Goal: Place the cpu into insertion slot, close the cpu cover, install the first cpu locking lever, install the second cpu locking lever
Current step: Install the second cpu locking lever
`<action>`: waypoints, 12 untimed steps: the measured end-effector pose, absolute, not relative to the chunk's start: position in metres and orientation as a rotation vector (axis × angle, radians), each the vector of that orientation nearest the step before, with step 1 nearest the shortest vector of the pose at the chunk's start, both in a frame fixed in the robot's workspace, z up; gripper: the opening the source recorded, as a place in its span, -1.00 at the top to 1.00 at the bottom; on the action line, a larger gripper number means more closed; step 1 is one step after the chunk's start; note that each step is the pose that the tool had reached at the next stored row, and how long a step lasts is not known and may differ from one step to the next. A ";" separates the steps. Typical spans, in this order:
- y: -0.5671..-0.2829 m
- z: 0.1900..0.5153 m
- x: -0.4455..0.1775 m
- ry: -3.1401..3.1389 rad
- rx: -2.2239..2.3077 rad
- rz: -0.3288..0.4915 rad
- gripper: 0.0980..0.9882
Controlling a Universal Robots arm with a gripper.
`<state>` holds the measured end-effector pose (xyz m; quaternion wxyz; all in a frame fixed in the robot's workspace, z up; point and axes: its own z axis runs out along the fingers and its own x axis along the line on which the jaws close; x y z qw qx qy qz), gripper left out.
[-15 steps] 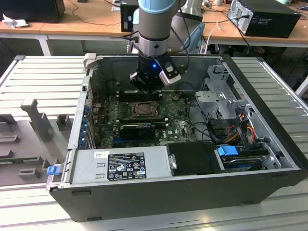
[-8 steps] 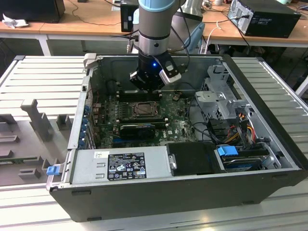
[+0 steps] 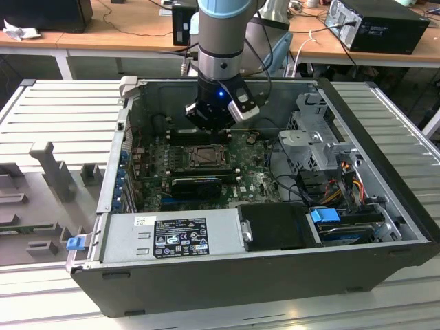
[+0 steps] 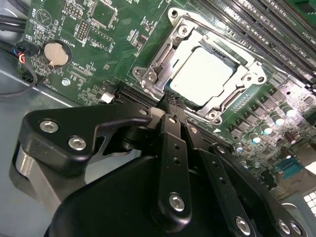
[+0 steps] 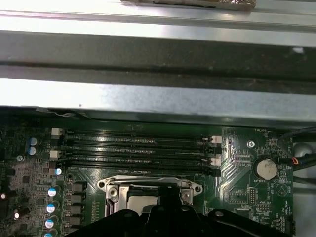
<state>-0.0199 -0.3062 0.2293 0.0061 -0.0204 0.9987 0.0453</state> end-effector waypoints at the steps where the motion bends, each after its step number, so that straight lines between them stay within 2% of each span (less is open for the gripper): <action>1: -0.307 0.229 -0.020 3.126 -0.064 0.142 0.98; 12: -0.310 0.236 -0.020 3.126 -0.064 0.142 0.98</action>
